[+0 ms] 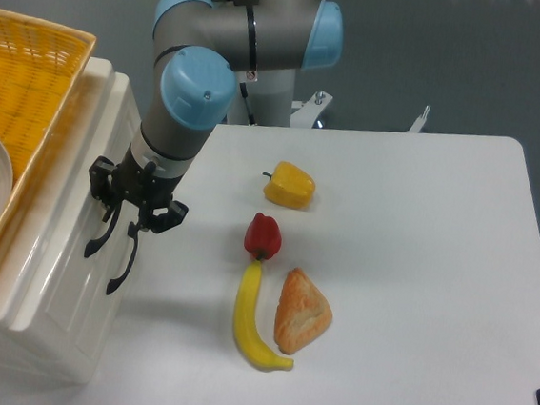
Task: Slide open the top white drawer
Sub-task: 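Lower the gripper onto the upper drawer handle and close on it, then pull the handle outward, sliding the upper drawer open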
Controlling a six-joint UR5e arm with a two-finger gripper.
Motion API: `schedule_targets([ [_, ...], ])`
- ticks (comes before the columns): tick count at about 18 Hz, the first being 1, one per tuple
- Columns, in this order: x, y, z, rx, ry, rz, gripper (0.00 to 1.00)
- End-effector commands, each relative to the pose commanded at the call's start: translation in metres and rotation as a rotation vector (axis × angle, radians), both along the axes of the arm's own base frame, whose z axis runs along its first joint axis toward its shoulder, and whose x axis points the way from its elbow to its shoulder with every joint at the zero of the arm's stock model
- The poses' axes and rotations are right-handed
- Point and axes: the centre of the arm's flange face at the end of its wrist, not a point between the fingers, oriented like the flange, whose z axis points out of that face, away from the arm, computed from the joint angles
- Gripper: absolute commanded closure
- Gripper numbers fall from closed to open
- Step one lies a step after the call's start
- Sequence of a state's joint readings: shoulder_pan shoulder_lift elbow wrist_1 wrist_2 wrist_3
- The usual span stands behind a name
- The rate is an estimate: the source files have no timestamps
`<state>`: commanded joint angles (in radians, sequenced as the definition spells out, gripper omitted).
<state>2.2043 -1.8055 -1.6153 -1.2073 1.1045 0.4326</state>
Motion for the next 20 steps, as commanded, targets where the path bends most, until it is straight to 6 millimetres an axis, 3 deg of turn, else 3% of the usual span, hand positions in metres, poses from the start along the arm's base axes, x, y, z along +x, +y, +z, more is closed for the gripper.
schedule_targets([
  [14, 0.005, 0.0005, 0.0024, -0.008, -0.006, 0.018, 0.79],
  [20, 0.0095, 0.0027, 0.0006, -0.016, -0.008, 0.021, 0.83],
])
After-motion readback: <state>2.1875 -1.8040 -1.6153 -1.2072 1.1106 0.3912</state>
